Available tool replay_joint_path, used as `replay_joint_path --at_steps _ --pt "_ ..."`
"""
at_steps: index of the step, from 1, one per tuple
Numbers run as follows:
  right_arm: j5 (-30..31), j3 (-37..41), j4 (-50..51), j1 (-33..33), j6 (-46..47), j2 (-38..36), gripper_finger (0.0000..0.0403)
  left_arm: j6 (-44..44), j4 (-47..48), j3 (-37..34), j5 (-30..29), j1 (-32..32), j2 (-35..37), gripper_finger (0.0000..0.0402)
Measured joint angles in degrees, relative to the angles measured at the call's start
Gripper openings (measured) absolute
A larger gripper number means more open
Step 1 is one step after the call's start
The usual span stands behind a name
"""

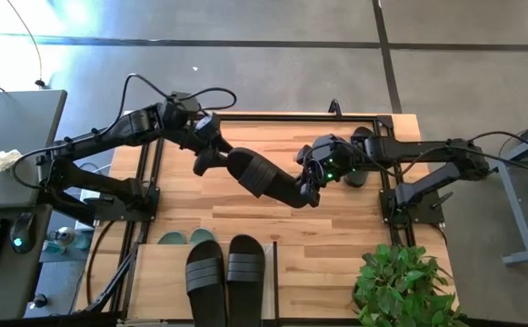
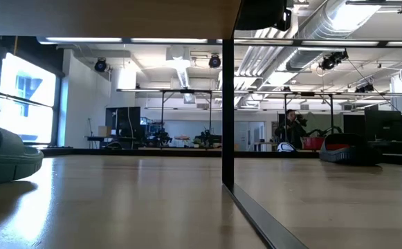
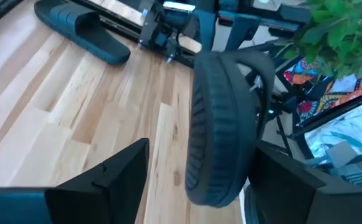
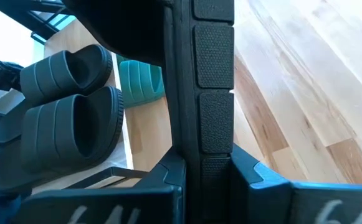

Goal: Pick and place slides into the shelf
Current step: Put the black slipper under the shelf

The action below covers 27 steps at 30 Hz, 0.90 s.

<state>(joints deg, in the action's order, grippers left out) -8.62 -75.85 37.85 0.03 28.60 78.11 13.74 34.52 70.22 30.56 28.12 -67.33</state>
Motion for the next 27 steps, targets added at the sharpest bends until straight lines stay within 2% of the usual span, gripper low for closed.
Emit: replay_joint_path --at_steps 4,9,27 --pt "-0.53 0.00 0.00 0.32 0.23 0.15 0.0033 0.00 -1.30 0.00 0.25 0.00 0.00 0.0252" --pt "-0.61 -0.04 -0.63 0.81 0.70 0.66 0.0033 0.72 -2.01 0.00 0.27 0.00 0.00 0.0226" --pt "-1.95 -0.04 -1.14 1.97 -0.35 1.18 0.0033 1.53 -1.70 0.00 -1.81 0.00 -0.22 0.0036"
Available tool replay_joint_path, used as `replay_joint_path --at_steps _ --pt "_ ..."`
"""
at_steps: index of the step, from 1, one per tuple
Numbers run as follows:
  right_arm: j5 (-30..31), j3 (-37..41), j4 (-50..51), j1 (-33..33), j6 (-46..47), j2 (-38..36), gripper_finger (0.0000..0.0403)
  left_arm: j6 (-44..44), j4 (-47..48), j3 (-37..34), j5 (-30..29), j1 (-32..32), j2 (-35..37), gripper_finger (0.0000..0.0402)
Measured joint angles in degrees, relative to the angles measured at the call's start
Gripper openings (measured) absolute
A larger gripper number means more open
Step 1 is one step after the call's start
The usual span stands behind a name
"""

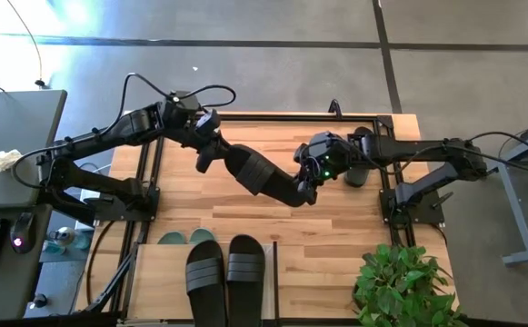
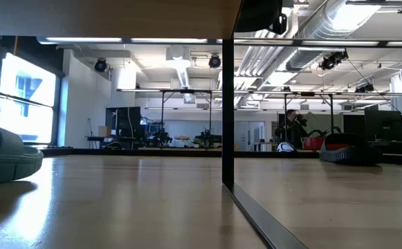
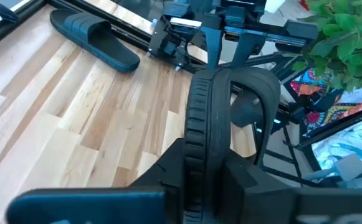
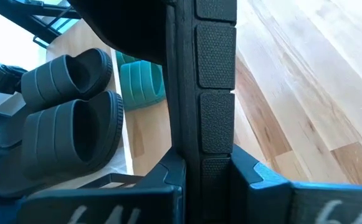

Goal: Pick and place slides into the shelf
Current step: Put the black slipper under the shelf

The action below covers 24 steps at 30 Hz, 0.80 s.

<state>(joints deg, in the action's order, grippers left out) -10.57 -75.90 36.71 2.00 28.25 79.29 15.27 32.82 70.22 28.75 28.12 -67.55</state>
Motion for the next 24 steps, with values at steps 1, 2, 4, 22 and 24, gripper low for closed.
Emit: replay_joint_path --at_steps 1,2,4,22,24 --pt "0.02 0.00 0.07 0.02 0.00 0.00 0.0033 0.00 -0.02 0.00 -0.23 0.00 0.00 0.0033" --pt "0.02 0.00 0.14 0.02 0.00 0.00 0.0033 -0.01 0.00 0.00 -0.60 0.00 0.00 0.0033" --pt "0.04 0.00 0.15 0.02 -0.04 0.00 0.0033 -0.02 -0.02 0.00 -1.18 0.00 0.00 0.0033" --pt "9.60 -0.02 5.12 0.01 -1.30 -3.36 0.0156 -2.32 11.27 4.84 -6.27 0.00 0.81 0.0035" --pt "11.10 -0.04 5.12 0.02 -1.31 -4.37 0.0159 -2.91 15.18 6.53 -7.08 0.00 0.81 0.0038"
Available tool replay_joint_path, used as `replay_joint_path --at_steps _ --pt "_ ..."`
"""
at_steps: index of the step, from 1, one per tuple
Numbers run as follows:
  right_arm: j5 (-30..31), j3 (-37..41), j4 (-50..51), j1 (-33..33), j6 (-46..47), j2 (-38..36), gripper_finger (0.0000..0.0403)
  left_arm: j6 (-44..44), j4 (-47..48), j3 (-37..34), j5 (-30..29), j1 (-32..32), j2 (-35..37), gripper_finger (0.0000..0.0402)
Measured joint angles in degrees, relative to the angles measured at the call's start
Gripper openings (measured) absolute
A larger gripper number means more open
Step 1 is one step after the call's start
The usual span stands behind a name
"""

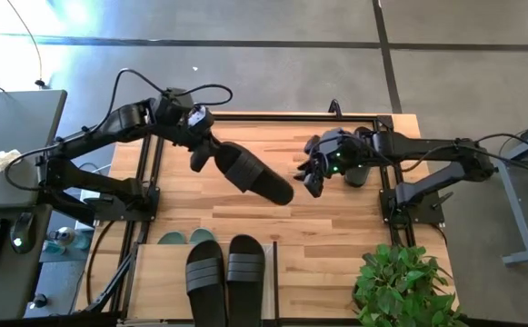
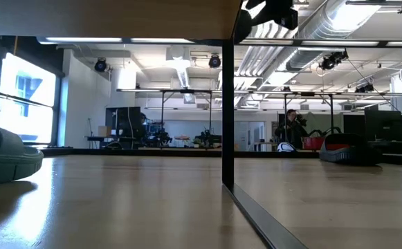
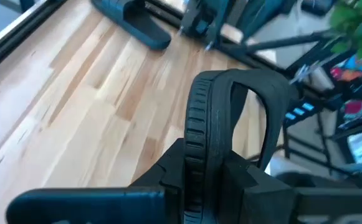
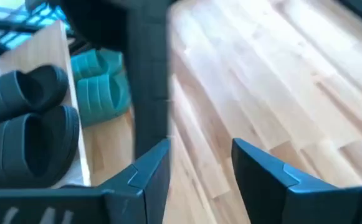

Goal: Pick and place slides into the shelf
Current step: Put the black slipper under the shelf

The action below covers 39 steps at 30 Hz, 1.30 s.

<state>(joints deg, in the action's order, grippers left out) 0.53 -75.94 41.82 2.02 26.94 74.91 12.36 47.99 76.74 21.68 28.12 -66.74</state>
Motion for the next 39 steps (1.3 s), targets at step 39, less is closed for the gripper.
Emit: replay_joint_path --at_steps 39 --pt "-2.86 0.00 10.65 1.01 2.16 -0.14 0.0160 -29.10 32.47 16.31 14.61 -3.59 -43.09 0.0033"
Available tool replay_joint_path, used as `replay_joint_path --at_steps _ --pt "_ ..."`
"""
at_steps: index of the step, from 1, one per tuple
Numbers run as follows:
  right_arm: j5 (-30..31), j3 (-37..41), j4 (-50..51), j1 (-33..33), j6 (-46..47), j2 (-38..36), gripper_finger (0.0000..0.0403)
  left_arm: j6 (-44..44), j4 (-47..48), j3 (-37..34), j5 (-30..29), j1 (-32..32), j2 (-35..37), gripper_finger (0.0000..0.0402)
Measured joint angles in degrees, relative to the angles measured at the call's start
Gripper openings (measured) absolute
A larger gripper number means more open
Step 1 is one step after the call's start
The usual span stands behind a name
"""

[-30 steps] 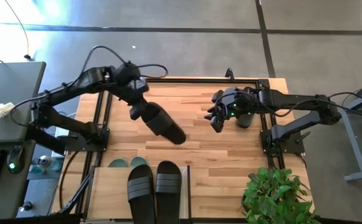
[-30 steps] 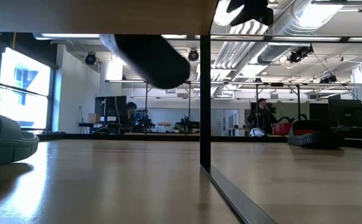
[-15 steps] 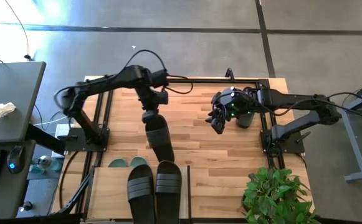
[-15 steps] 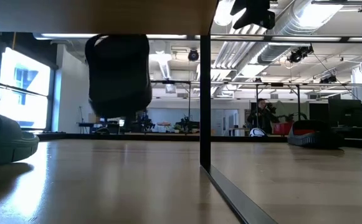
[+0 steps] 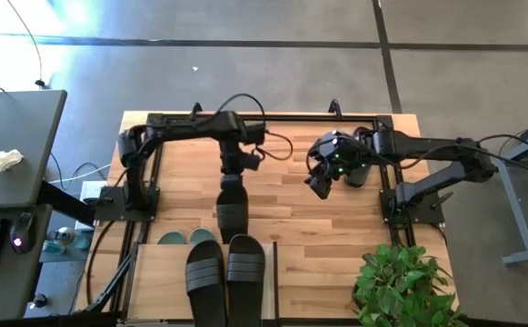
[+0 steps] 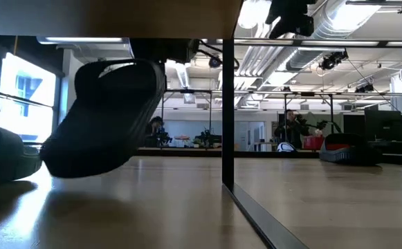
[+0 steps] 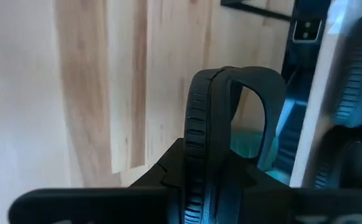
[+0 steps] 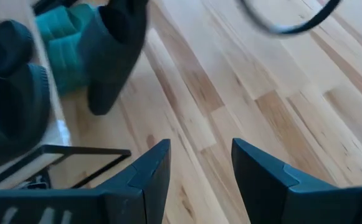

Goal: Pick and place slides into the shelf
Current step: Put the black slipper under the shelf

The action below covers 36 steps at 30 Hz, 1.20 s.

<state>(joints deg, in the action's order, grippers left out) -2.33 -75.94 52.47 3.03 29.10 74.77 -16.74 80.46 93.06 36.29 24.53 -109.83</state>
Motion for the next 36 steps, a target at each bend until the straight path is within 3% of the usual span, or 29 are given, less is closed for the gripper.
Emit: replay_joint_path --at_steps 6,24,36 --pt "0.10 0.02 -0.29 -0.04 -0.81 1.71 0.0160 -0.43 -1.38 -0.02 -3.82 -3.29 -3.87 0.0044" --pt "-2.14 0.02 -0.93 -0.04 -3.02 6.63 0.0160 0.71 -9.84 -0.02 -1.84 -10.00 -10.93 0.0046" --pt "-3.50 0.02 -1.32 -0.04 1.56 6.63 0.0160 1.36 -12.42 -0.04 0.39 -14.45 -14.09 0.0050"
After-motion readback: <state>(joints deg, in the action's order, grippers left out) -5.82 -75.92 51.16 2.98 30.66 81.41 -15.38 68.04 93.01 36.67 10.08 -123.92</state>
